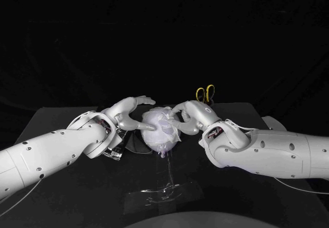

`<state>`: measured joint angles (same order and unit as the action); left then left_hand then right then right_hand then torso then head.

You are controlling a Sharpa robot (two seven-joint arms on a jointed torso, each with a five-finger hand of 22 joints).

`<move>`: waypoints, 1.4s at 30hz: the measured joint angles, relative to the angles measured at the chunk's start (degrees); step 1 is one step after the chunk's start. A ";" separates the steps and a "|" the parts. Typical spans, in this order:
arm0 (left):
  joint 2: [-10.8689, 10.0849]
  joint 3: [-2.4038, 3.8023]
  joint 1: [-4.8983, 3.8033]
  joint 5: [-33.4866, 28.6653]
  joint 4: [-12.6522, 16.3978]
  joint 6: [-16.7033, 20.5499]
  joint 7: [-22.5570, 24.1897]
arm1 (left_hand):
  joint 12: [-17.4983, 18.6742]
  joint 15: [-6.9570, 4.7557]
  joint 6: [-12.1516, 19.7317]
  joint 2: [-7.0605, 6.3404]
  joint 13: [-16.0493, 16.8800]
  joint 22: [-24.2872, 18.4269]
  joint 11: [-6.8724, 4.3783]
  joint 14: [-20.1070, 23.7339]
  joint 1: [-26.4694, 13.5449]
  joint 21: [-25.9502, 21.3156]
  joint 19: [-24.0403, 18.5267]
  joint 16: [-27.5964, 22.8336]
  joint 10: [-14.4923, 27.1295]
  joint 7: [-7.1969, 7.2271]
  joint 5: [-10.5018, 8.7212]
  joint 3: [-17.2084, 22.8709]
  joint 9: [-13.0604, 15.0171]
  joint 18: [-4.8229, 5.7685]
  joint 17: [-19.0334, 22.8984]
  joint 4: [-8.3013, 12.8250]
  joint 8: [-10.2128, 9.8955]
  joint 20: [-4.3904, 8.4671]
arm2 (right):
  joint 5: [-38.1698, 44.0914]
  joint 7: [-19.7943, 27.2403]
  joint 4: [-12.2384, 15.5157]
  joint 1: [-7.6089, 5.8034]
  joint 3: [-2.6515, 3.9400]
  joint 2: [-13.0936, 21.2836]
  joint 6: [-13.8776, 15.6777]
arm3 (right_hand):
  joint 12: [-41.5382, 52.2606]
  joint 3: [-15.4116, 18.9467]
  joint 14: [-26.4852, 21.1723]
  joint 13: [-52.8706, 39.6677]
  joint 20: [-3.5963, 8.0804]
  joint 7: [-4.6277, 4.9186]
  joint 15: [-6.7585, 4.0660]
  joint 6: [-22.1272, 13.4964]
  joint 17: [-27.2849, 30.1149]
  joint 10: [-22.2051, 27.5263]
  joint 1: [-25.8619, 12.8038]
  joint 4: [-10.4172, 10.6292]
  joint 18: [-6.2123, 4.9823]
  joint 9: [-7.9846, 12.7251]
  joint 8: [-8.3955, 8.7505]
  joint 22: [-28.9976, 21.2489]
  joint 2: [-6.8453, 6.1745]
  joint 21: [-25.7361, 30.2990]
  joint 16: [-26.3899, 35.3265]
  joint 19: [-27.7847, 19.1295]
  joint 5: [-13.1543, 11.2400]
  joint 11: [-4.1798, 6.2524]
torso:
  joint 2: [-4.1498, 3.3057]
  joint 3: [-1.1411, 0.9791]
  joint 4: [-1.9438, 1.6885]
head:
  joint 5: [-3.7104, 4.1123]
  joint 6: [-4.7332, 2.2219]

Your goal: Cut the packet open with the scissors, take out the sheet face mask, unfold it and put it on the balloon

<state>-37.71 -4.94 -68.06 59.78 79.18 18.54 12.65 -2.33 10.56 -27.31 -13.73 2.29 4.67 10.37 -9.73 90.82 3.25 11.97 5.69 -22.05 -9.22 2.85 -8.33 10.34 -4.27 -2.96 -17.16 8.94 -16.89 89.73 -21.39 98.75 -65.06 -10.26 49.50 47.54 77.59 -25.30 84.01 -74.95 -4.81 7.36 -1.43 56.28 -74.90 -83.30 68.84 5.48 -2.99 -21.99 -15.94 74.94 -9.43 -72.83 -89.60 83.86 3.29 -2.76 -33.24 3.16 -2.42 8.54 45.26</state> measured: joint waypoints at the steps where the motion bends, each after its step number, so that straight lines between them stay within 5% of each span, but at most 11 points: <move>1: 0.03 0.00 0.01 0.13 0.00 -0.15 -0.12 | 0.00 0.14 -0.14 0.16 0.01 0.00 0.19 -0.14 0.16 0.00 0.00 0.00 -0.19 0.14 0.00 0.15 0.09 0.00 -0.05 -0.14 0.00 0.00 | 0.08 -0.20 -0.07 0.00 0.00 -0.12 -0.15 | 0.00 0.02 0.00 0.00 0.00 0.00 0.00 0.00 0.00 0.00 0.00 0.02 0.00 0.00 0.00 0.00 0.00 0.00 -0.05 0.00 0.00 0.00 | 0.00 0.01 0.00 | 0.00 -0.02; 21: 0.24 -0.01 0.05 1.11 -0.05 -3.33 -1.85 | 0.00 0.70 -2.99 3.11 0.25 0.25 1.13 -3.20 0.78 0.00 1.16 0.67 -3.01 -0.10 0.00 3.48 0.93 -0.01 -0.77 -0.01 1.03 0.50 | 1.62 -3.29 -1.38 -0.06 0.13 -1.74 -1.34 | 0.20 -0.11 -0.01 0.03 0.07 -0.61 0.01 0.61 -0.05 -0.12 0.03 1.00 0.01 0.00 -0.37 -0.01 0.66 -0.11 -0.17 -0.10 0.01 0.13 | -0.01 -0.05 0.02 | -0.38 0.11; 30: 0.33 0.00 0.06 1.12 -0.15 -4.53 -2.38 | -0.29 0.71 -4.11 4.08 0.33 0.30 1.29 -4.02 0.68 0.00 1.77 0.96 -4.60 -0.41 0.00 4.25 1.30 -1.00 -0.94 0.02 1.47 0.51 | 2.33 -4.16 -1.62 -0.10 0.19 -2.04 -2.05 | 1.25 -3.89 -0.09 0.00 0.72 -2.51 -0.95 3.40 -0.05 -0.75 5.55 -2.14 0.00 -0.88 -2.75 -0.03 3.23 -1.72 -0.14 0.15 0.00 1.74 | -0.01 -0.08 0.03 | -0.38 0.30; 42: 0.40 0.02 0.04 1.02 -0.36 -5.53 -2.90 | -0.29 0.71 -4.11 4.31 0.32 0.33 1.29 -4.02 0.94 0.00 1.97 0.96 -4.60 -0.41 0.00 4.41 1.30 -1.00 -0.93 0.17 1.47 0.71 | 2.94 -3.99 -1.45 -0.13 0.23 -1.97 -2.55 | 3.45 -5.07 -0.17 0.00 1.43 -3.49 -1.66 4.53 0.00 -0.83 6.28 -3.34 -0.01 -1.82 -5.05 0.01 3.25 -2.72 -0.20 0.04 -0.21 2.66 | -0.01 -0.05 0.03 | -0.36 0.24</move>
<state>-37.31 -4.92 -68.02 60.80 78.82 13.01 9.75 -2.62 11.27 -31.42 -9.42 2.61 5.01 11.67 -13.75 91.76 3.26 13.95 6.65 -26.65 -9.63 2.85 -3.92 11.64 -5.27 -3.89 -16.99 10.40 -16.18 92.67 -25.38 97.30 -65.19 -10.02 47.53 44.99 81.04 -30.38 83.85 -74.95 -3.38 3.87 -3.09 60.81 -74.90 -84.13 75.12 2.14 -3.00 -23.81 -20.99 74.95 -6.17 -75.55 -89.80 83.90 3.08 -0.10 -33.25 3.11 -2.40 8.18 45.50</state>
